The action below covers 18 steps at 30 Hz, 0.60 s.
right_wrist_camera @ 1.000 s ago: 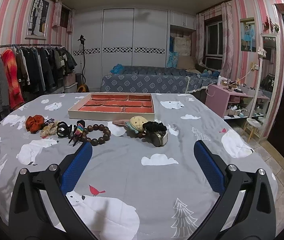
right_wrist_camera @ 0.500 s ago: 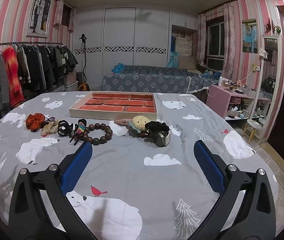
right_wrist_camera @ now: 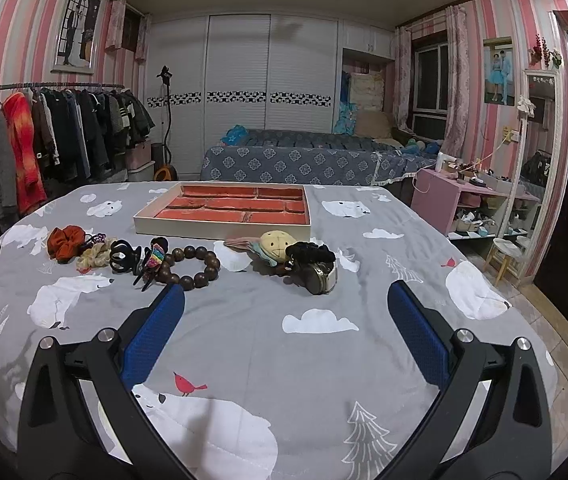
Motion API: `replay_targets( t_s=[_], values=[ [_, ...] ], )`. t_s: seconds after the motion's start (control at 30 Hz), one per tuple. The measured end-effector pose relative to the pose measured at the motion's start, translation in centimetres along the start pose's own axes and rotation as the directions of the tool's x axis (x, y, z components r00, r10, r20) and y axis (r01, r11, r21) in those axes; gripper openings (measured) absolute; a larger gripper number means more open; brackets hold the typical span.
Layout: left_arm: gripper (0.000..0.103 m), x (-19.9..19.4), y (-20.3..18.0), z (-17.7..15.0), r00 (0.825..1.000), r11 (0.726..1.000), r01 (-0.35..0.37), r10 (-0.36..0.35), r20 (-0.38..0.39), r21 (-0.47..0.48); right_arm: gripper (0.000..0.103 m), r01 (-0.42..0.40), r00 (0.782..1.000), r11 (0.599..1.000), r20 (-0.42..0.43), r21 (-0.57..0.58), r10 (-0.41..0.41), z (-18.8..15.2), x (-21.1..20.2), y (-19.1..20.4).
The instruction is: Organize jewelry
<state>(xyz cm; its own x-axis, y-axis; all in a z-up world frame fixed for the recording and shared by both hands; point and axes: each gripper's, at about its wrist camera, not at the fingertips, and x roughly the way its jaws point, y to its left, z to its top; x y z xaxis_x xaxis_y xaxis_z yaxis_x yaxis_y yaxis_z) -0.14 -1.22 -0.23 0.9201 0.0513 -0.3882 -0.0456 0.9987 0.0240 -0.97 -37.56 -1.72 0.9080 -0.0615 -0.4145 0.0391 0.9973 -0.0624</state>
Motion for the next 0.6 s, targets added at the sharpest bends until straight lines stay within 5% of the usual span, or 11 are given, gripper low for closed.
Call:
replay_targets(
  t_s=[0.6],
  values=[
    [0.099, 1.4, 0.6, 0.1, 0.999, 1.0, -0.031, 0.03, -0.029, -0.005, 0.099, 0.039, 0.999, 0.999, -0.008, 0.008, -0.039, 0.4, 1.0, -1.0]
  ],
)
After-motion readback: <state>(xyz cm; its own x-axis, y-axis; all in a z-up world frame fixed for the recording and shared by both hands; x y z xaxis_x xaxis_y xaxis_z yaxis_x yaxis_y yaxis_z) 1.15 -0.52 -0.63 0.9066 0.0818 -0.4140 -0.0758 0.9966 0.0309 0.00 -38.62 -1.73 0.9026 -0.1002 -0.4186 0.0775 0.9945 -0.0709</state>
